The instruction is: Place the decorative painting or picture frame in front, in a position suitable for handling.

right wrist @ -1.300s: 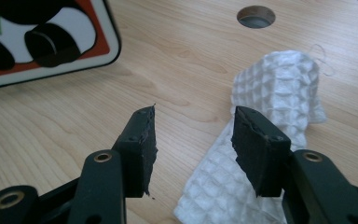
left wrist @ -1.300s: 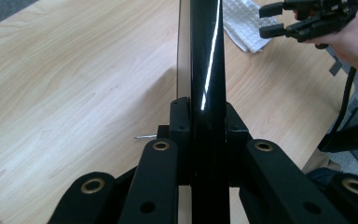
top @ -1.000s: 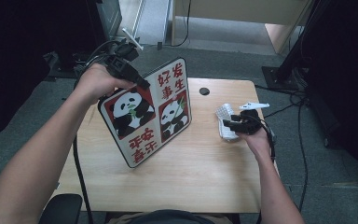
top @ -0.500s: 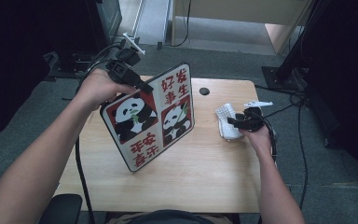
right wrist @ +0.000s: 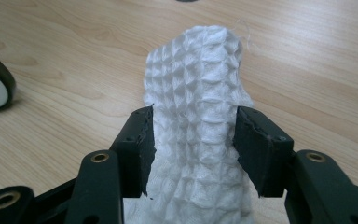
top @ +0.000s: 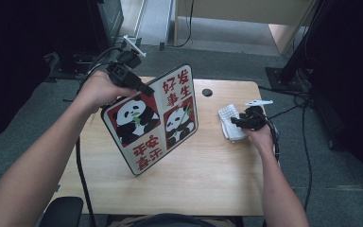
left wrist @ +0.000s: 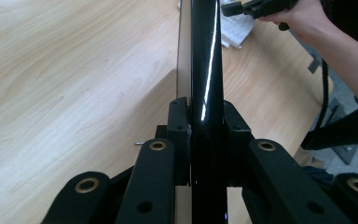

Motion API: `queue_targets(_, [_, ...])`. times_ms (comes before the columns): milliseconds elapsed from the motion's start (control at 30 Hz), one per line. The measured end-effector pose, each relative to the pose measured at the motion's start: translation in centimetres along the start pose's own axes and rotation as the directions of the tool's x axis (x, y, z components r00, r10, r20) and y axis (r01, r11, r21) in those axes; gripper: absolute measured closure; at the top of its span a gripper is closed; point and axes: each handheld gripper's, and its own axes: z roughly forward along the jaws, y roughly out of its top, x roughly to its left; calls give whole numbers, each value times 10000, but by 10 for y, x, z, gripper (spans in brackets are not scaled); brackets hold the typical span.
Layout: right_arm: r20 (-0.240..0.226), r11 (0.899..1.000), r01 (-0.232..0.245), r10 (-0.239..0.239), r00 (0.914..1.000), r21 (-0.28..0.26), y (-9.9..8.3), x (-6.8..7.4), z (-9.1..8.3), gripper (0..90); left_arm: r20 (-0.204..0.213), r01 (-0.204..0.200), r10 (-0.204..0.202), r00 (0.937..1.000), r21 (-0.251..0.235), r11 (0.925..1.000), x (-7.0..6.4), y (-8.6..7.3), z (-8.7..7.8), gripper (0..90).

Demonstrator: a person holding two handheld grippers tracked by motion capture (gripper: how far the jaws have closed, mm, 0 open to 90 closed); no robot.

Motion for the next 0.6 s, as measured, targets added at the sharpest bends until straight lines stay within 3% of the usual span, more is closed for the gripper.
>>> queue_targets(133, [405,9998,151,-155,9991,87,3,-2,4,470,14,-129,129,9999,-36,9999,1,-2,0,730])
queue_targets(267, [43,10000,-79,79,10000,-55,6,-8,6,454,111,-104,105,9999,-112,9999,1,-2,0,700])
queue_targets(400, [-130,9997,37,-34,9999,239,6,-8,14,457,115,-79,80,9999,-138,9999,0,-2,-1,646])
queue_targets(600, [-279,9967,287,-266,9993,758,3,-2,22,547,-30,-90,89,10000,-246,9997,0,-3,-4,578])
